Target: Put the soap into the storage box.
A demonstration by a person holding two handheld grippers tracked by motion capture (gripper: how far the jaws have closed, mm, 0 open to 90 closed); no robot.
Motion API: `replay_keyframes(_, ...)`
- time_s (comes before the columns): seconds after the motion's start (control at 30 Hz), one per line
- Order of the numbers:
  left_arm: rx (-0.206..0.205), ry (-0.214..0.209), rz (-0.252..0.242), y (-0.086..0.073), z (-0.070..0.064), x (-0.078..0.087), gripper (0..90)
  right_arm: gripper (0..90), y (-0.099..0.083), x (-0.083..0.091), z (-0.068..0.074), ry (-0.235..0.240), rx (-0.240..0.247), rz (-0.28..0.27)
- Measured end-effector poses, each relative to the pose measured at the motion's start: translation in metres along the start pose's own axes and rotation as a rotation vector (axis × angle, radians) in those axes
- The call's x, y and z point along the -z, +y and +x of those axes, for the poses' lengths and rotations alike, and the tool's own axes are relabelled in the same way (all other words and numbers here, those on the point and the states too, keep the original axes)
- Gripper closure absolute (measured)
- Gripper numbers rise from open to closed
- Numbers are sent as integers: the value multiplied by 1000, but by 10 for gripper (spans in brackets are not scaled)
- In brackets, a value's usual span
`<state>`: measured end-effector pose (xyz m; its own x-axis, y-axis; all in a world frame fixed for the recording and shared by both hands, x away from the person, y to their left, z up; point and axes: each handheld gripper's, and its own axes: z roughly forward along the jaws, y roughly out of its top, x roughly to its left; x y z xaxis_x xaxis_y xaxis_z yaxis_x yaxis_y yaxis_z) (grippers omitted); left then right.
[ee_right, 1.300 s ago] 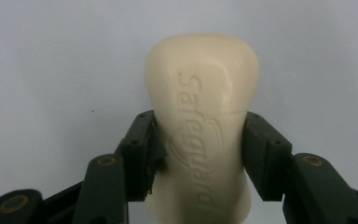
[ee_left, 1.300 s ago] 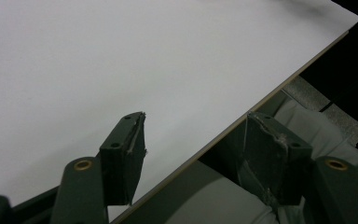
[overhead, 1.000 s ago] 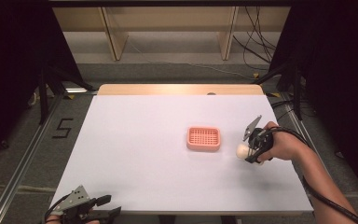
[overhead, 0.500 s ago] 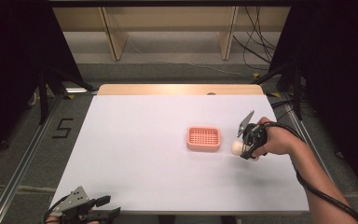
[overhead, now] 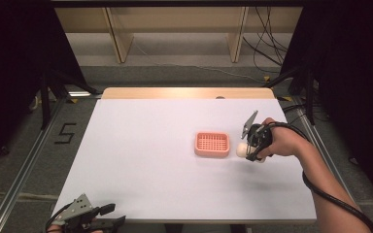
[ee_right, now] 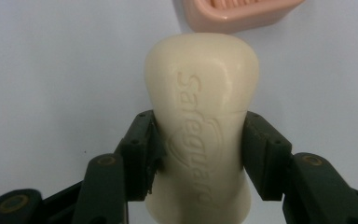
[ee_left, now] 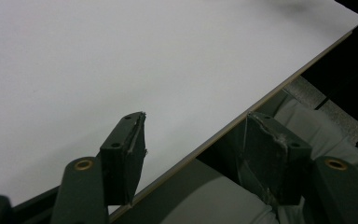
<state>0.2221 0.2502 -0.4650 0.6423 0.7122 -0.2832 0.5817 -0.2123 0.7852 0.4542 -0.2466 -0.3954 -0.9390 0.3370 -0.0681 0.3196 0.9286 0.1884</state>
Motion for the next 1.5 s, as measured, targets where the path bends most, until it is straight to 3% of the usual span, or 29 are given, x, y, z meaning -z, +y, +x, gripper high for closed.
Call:
replay_keyframes(0.23,-1,3,-3,0,0,0,384,505,8,1,-2,-19,24,15)
replay_keyframes(0.27,-6,4,2,0,0,0,384,505,9,2,0,-15,0,15)
replay_keyframes(0.3,-5,2,6,0,0,1,384,505,10,1,-1,-6,28,3)
replay_keyframes(0.37,0,3,-3,0,0,0,385,505,11,2,-1,-33,17,23)
replay_keyframes(0.5,-2,2,-3,0,0,0,385,505,15,3,-2,-32,36,25)
replay_keyframes(0.57,-2,5,0,0,0,0,385,505,16,3,-6,-33,80,6)
replay_keyframes(0.63,-2,2,-2,0,0,0,385,505,17,3,-4,-35,41,26)
replay_keyframes(0.8,-2,2,-2,0,0,0,385,505,20,3,-6,-38,57,15)
replay_keyframes(0.93,-2,1,-1,0,0,0,385,505,23,4,-5,-52,36,29)
replay_keyframes(0.97,0,1,-2,0,0,0,385,505,24,4,-7,-51,64,21)
replay_keyframes(1.0,-1,1,-2,0,0,0,385,505,26,5,-6,-55,46,27)
replay_keyframes(1.17,-1,1,-2,0,0,0,385,505,30,6,-9,-54,84,19)
replay_keyframes(1.2,-1,1,-2,0,0,0,385,505,30,6,-7,-65,54,29)
replay_keyframes(1.3,-1,1,-1,0,0,0,385,505,32,7,-9,-59,72,31)
replay_keyframes(1.33,-1,1,-1,0,0,0,385,505,33,5,-12,-62,114,11)
replay_keyframes(1.37,-1,1,-2,0,0,0,385,505,34,7,-9,-54,73,29)
replay_keyframes(1.5,-1,1,-2,0,0,0,385,505,37,6,-10,-60,102,18)
